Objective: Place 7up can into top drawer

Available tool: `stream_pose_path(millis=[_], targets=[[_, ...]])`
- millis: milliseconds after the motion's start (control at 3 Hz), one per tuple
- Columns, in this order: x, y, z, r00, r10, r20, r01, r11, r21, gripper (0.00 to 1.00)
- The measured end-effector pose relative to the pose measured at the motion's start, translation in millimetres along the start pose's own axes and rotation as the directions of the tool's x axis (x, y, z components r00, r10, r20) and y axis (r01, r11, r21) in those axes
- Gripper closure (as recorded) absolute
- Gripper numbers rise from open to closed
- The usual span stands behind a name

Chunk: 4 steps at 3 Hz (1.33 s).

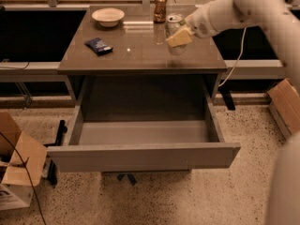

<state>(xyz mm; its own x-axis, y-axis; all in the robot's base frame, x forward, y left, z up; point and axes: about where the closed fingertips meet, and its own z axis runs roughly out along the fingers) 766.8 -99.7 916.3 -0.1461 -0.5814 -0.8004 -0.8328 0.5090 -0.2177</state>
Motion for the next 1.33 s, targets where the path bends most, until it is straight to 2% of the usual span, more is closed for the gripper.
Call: stream_pose_path(millis=[333, 667, 1000, 1333], targets=[[5.8, 51.3, -64.4, 0.995, -0.099, -0.024, 0.097, 0.9926, -0.073, 1.00], [22.9, 100.7, -90.2, 0.984, -0.177, -0.024, 0.171, 0.9729, -0.155, 1.00], [44.0, 139.2, -83.7, 0.969, -0.245, -0.030, 0.234, 0.9491, -0.211, 1.00], [53.3, 150.5, -72.4, 0.969, -0.242, -0.039, 0.227, 0.9446, -0.237, 1.00]])
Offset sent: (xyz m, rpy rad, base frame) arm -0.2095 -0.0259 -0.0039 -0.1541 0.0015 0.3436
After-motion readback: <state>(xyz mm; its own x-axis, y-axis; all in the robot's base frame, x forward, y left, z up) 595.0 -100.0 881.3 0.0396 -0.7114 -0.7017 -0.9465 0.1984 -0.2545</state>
